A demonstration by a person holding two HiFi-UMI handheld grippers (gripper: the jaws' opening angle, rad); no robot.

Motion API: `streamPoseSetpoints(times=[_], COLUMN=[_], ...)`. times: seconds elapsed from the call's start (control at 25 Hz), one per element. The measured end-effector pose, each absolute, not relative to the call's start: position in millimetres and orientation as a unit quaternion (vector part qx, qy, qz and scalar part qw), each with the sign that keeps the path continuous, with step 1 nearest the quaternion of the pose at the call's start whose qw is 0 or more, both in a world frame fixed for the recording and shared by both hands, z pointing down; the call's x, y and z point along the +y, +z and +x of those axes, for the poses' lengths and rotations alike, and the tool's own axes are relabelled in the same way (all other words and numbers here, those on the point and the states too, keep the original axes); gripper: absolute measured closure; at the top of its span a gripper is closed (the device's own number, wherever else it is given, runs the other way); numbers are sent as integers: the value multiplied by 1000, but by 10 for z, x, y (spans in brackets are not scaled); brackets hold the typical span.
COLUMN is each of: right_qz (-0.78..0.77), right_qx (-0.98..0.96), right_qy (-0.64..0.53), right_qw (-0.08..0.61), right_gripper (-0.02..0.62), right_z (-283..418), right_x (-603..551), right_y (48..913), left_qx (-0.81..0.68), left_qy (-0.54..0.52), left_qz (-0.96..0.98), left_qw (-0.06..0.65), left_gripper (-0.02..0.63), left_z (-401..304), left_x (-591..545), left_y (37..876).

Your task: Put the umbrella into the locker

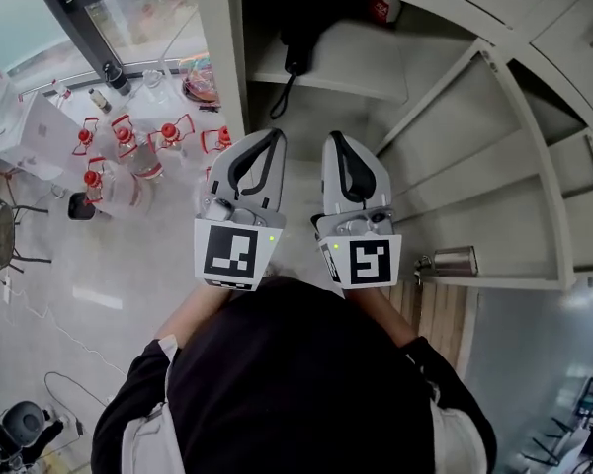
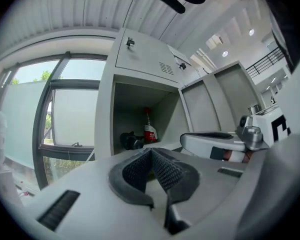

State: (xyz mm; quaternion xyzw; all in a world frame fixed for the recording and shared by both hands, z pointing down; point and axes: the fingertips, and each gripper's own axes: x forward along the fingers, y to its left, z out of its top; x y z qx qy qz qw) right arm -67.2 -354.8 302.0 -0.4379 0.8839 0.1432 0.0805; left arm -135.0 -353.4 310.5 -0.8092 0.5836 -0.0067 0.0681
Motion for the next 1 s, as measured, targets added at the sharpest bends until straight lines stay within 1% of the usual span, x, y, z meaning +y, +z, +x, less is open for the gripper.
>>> streamPoseSetpoints(times=[0.24,0.4,0.8,1.0], right_qz=[-431,-421,-434,-437], right_qx=[891,898,892,891], right_qy=[127,122,106,108], right_qw=[65,51,63,55], right_gripper=[592,592,592,592], right_z=[-747,-808,-690,-672], right_x=[-3334,-3225,-3222,-3260], right_y=[3274,3409,3417,3443], left_qx=[616,624,612,606], left_qy=[0,1,6,4], left_qz=[-786,-780,-790,-794], left_qw=[61,43,47,48], left_gripper=[600,600,600,600], left_z=[-1573,-1626,-1496,-1466], left_x=[-3210,-3094,-3085,-3141], left_y=[3323,3465,3464,3473])
